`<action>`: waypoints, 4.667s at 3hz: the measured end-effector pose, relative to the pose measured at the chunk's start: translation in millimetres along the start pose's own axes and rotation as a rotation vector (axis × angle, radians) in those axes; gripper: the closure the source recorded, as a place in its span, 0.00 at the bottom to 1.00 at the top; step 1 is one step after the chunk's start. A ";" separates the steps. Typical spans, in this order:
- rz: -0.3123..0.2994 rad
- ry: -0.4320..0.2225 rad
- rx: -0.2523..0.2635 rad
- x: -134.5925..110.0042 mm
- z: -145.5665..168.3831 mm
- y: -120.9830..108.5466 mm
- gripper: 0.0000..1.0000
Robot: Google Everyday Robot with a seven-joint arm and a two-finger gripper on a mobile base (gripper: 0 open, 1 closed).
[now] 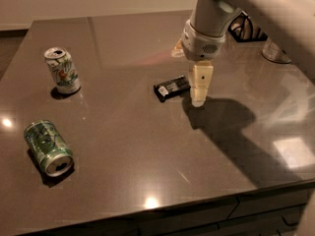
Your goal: Move rxbar chocolate near green can
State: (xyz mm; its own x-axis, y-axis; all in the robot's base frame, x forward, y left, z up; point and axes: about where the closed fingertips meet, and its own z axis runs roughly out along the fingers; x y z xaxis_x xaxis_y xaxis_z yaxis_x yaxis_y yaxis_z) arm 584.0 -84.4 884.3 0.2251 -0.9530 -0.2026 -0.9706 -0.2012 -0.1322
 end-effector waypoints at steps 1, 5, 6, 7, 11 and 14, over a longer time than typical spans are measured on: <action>-0.053 -0.006 -0.036 -12.9 24.5 -15.8 0.00; -0.084 0.031 -0.106 -15.8 60.2 -36.2 0.61; -0.084 0.031 -0.107 -16.4 58.3 -36.5 0.85; -0.085 0.031 -0.107 -16.7 58.1 -36.4 1.00; -0.271 -0.031 -0.187 -138.3 39.4 48.0 1.00; -0.326 0.005 -0.210 -199.9 63.0 91.4 1.00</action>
Offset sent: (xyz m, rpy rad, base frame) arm 0.0309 0.0351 -0.0484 -0.0459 0.0923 0.1319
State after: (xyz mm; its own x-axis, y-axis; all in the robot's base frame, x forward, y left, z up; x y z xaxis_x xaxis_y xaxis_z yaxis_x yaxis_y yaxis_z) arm 455.7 102.0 851.6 0.5246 -0.8325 -0.1782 -0.8448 -0.5350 0.0127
